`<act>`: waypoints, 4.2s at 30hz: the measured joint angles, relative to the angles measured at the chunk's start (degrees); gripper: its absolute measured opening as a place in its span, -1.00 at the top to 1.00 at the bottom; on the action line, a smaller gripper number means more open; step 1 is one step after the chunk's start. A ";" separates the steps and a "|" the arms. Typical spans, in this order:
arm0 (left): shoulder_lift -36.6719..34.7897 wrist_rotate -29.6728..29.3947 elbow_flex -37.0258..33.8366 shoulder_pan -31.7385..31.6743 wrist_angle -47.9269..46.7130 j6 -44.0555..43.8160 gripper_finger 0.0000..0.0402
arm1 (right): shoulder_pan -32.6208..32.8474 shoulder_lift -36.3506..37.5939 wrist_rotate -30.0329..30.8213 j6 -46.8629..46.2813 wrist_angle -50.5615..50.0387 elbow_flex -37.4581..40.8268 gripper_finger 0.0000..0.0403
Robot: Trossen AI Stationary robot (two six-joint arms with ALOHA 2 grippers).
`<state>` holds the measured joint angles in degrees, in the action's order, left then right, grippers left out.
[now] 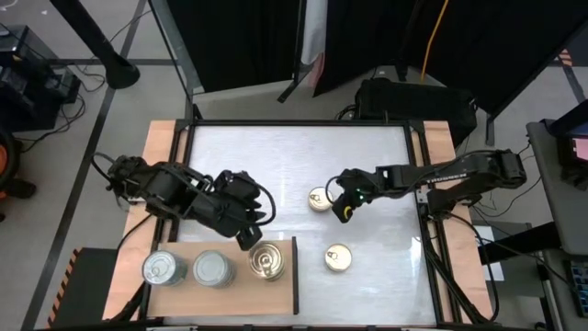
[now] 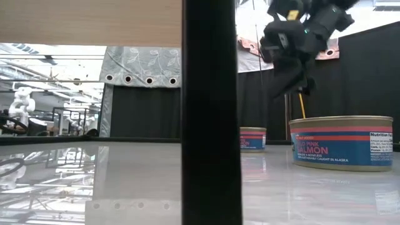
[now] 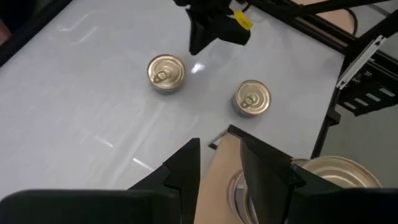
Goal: Stack canned seafood by type on shelf
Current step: Stack the blue pink tuna can on top of the blue pink tuna can on the shelf
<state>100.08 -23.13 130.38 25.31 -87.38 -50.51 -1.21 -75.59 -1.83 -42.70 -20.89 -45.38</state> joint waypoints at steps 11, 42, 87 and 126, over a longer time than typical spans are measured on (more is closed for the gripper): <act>-0.01 -1.13 0.01 -2.13 3.17 0.27 0.40 | -1.84 -1.87 -2.35 -0.17 9.26 6.41 0.99; 5.30 -4.29 -0.01 -1.31 8.27 -1.87 0.40 | -9.70 -9.55 -9.65 9.09 15.34 6.61 1.00; 3.24 -1.78 0.23 -1.23 3.91 -1.51 0.40 | 2.71 7.09 5.15 -22.64 0.85 2.51 -0.53; -2.00 -5.08 0.32 0.85 -2.63 1.78 0.40 | 2.64 -22.17 8.60 -7.61 -31.99 -24.47 0.22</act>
<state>98.08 -28.21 130.69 26.17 -90.02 -48.73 1.43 -97.76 6.77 -50.31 -52.88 -69.85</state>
